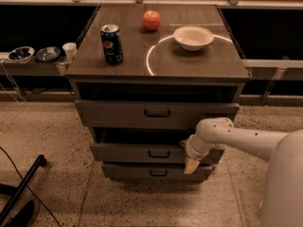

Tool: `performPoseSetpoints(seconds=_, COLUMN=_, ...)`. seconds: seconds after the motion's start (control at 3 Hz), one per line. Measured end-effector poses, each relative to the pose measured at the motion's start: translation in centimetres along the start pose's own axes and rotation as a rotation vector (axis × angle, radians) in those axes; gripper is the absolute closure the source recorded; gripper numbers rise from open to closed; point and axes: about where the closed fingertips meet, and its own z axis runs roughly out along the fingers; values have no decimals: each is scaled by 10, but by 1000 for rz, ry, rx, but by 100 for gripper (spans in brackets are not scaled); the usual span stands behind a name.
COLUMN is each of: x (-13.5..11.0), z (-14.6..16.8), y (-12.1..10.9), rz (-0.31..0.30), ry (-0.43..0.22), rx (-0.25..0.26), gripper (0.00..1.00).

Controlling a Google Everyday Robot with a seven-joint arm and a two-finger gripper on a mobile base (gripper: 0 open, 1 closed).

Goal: Open middle drawer

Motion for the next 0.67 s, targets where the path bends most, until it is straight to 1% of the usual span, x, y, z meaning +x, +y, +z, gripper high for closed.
performPoseSetpoints(seconds=0.33, x=6, z=-7, y=12, rz=5, ry=1, rx=-16, gripper=22)
performPoseSetpoints(seconds=0.67, x=6, z=-9, y=30, rz=-7, ry=2, rx=-49, gripper=20)
